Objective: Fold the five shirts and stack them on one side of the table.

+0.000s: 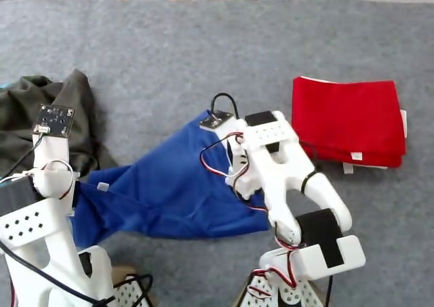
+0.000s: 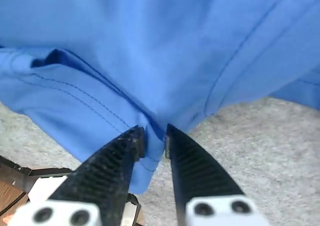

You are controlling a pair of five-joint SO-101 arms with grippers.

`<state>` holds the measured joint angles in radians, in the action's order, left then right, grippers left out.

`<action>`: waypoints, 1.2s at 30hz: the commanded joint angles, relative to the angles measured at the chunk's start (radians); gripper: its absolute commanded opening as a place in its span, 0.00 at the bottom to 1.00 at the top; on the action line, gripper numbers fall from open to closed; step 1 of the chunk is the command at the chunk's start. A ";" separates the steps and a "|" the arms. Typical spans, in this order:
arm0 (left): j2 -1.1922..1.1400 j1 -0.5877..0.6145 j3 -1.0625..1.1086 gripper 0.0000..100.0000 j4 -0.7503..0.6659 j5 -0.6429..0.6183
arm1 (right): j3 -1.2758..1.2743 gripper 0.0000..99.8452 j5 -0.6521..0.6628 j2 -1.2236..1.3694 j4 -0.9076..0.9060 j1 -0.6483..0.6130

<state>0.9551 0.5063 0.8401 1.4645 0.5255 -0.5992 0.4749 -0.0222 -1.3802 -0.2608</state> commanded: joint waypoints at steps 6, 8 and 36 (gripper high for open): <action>-0.002 0.007 -0.007 0.03 -0.012 0.009 | 0.036 0.10 0.003 -0.002 0.011 -0.006; -0.002 0.007 -0.012 0.03 -0.012 0.009 | 0.036 0.10 0.003 -0.002 0.009 -0.006; -0.002 0.008 -0.012 0.03 -0.005 0.009 | -0.005 0.10 0.003 -0.001 -0.014 -0.006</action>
<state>0.9551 0.5063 0.8401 1.4645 0.5255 -0.6022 0.4749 -0.0222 -1.3848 -0.2608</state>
